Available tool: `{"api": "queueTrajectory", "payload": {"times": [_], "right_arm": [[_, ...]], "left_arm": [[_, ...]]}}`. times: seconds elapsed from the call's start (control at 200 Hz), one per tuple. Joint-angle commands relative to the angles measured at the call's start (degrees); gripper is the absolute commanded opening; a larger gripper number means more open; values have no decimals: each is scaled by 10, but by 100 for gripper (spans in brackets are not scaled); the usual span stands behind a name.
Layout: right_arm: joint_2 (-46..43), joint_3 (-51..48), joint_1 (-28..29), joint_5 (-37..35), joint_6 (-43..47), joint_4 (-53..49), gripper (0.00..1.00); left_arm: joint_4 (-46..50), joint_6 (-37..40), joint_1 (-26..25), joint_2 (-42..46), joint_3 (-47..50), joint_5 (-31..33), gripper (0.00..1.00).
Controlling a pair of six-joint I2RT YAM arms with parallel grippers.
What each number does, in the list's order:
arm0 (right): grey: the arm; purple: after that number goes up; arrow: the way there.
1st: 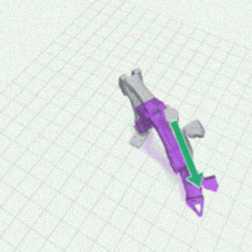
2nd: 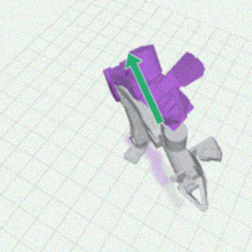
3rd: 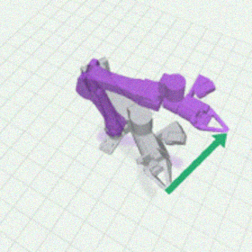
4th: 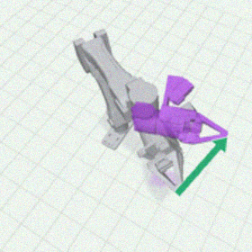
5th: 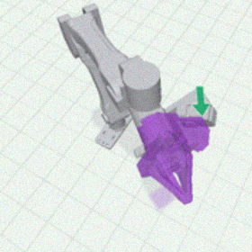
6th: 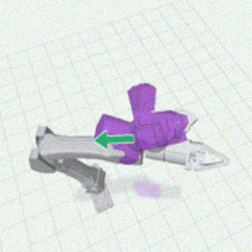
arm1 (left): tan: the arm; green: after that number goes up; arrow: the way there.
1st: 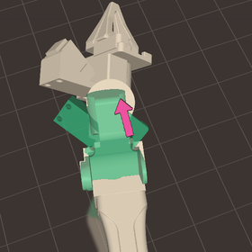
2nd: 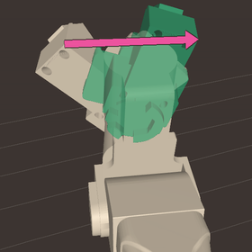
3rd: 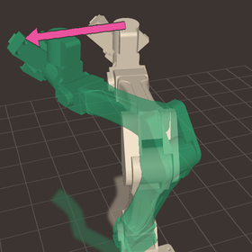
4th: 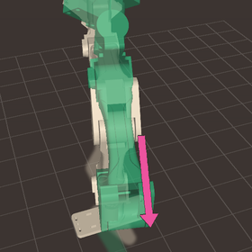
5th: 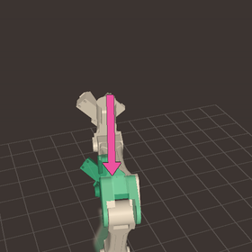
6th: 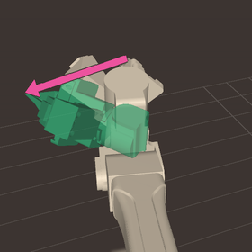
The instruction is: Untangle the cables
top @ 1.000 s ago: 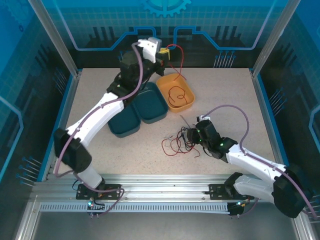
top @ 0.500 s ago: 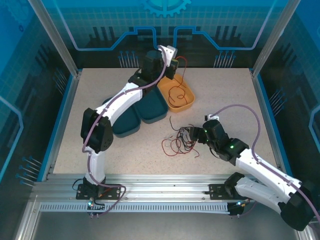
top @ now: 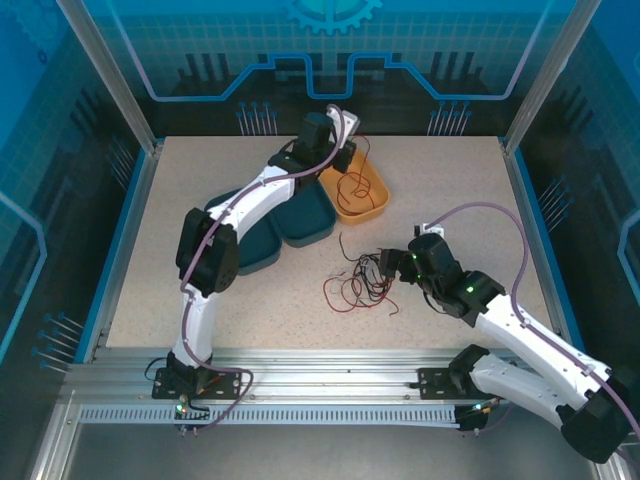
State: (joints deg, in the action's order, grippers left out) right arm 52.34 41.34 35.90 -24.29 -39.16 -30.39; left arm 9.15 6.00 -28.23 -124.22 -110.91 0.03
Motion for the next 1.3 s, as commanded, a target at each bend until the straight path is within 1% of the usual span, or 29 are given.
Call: {"api": "queueTrajectory", "payload": {"times": [0.0,0.15,0.31,0.48,0.71,0.725,0.77,0.981,1.071,1.141,1.206,1.296], "right_arm": [[18,26,-10,-21,-18,-41,100],[47,48,-13,-35,-35,-72,100],[71,71,-15,-50,-54,-106,100],[84,87,-16,-57,-71,-132,100],[92,87,-18,-60,-79,-151,100],[92,101,-18,-60,-79,-152,100],[92,104,-18,-61,-81,-154,100],[90,107,-19,-70,-92,-164,100],[89,109,-19,-70,-93,-164,100],[90,112,-19,-69,-92,-163,100],[92,115,-19,-68,-89,-161,100],[95,119,-20,-66,-87,-160,100]], "left_arm": [[41,-1,6,-16,-28,-3,0],[57,-4,5,-36,-36,-2,0],[93,-15,5,-69,-78,-3,0],[139,-23,5,-106,-126,18,0],[196,-48,6,-160,-195,72,0],[199,-50,6,-162,-197,75,0],[205,-53,6,-169,-206,80,0],[209,-42,5,-185,-210,73,0],[213,-37,3,-189,-210,65,6],[214,-36,1,-188,-209,60,9],[215,-35,-1,-186,-210,56,15],[217,-37,-4,-181,-209,48,20]]}}
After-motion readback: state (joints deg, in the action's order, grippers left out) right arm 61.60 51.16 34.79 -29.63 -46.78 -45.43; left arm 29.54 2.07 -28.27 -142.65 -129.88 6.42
